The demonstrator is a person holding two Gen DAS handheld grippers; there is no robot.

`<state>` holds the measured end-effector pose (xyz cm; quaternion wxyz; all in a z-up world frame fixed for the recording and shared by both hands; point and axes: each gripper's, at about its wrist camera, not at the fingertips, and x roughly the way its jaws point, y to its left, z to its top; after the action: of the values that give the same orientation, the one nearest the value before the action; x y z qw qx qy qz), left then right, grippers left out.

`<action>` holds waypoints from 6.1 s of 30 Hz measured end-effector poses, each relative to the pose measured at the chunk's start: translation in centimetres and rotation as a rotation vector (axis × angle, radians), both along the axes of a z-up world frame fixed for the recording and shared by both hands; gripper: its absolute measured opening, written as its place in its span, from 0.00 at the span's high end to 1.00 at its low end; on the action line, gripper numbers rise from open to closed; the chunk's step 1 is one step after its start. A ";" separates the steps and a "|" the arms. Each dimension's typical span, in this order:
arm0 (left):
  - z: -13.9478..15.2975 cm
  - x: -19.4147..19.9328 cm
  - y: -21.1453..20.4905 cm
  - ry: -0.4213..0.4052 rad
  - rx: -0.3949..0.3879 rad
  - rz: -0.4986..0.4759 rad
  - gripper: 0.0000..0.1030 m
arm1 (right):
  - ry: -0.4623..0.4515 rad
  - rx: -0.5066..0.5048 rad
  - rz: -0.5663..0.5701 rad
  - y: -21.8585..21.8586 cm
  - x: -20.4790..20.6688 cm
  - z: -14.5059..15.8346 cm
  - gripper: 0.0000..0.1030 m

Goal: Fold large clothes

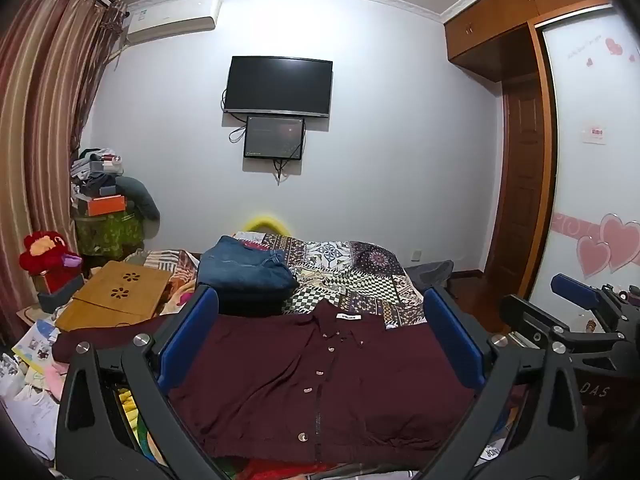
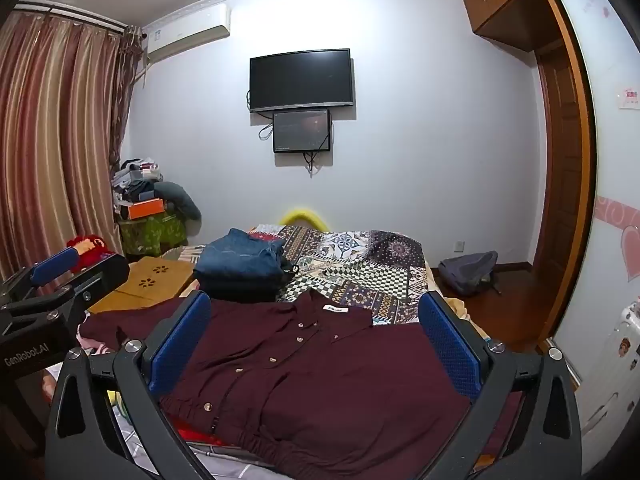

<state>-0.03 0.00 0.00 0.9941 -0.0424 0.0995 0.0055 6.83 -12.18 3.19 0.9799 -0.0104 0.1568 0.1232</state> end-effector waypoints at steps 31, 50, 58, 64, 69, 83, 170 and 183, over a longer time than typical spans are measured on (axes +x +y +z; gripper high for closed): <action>-0.6 1.1 0.5 0.023 -0.018 0.003 0.00 | 0.019 0.029 0.001 -0.2 0.7 -0.8 0.00; -0.8 1.0 0.9 0.025 -0.019 0.002 0.00 | 0.025 0.037 0.000 -0.3 0.6 -0.7 0.00; -1.2 1.1 1.2 0.028 -0.021 0.001 0.00 | 0.032 0.035 0.002 -0.3 0.6 -0.7 0.00; -1.4 1.5 1.2 0.038 -0.026 0.001 0.00 | 0.037 0.037 0.001 -0.4 0.6 -0.7 0.00; -1.5 1.6 1.2 0.040 -0.026 0.001 0.00 | 0.042 0.039 0.001 -0.5 0.9 -0.7 0.00; -1.9 2.1 1.5 0.056 -0.031 0.002 0.00 | 0.068 0.044 -0.006 -0.7 1.8 -1.1 0.00; -8.8 27.9 24.4 0.466 -0.317 0.042 0.89 | 0.506 -0.122 -0.069 2.1 17.4 -8.7 0.00; -18.1 28.5 13.6 0.797 -0.203 -0.146 0.88 | 0.457 -0.196 -0.070 1.7 15.8 -8.5 0.00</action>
<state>28.52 13.57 -18.07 0.8663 -0.1278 0.4793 -0.0587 22.64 -10.50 -5.31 0.9169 -0.0720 0.3857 0.0727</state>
